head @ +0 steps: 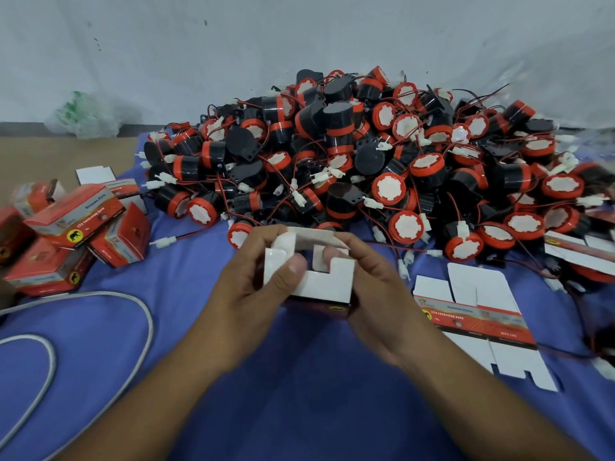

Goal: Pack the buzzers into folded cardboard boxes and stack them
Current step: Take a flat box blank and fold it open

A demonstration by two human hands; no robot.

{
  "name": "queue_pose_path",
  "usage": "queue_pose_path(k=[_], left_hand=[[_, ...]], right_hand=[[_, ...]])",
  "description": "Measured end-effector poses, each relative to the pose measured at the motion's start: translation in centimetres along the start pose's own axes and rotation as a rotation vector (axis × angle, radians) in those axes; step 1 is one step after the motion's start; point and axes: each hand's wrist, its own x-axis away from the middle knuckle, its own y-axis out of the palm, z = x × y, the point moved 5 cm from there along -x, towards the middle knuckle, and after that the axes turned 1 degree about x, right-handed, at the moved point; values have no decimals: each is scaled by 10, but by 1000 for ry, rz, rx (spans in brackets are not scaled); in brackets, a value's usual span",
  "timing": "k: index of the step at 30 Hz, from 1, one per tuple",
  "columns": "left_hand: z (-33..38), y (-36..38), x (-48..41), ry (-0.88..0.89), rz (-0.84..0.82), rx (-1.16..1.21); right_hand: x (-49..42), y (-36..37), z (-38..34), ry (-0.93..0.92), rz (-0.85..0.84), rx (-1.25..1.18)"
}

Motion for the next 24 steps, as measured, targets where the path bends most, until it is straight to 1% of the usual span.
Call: queue_pose_path(k=[2, 4, 7, 9, 13, 16, 18, 20, 21, 24], left_hand=[[1, 1, -4, -26, 11, 77], [-6, -2, -5, -95, 26, 154], [-9, -4, -5, -151, 32, 256], [-8, -4, -5, -154, 21, 257], [-1, 3, -1, -96, -3, 70], [3, 9, 4, -83, 56, -30], [8, 13, 8, -34, 98, -230], [10, 21, 11, 26, 47, -505], [10, 24, 12, 39, 27, -588], [12, 21, 11, -10, 22, -647]], right_hand=[[-1, 4, 4, 21, -33, 5], [-1, 7, 8, 50, -67, -30], [0, 7, 7, -32, -94, 163], [0, 5, 8, -57, -54, 194], [-2, 1, 5, -90, -22, 156], [-2, -1, 3, -77, -3, 40], [-3, -2, 2, -55, 20, -50], [-3, -5, 3, -49, 72, -23], [-2, -6, 3, -44, 78, 4], [2, 1, 6, -12, -42, 107]])
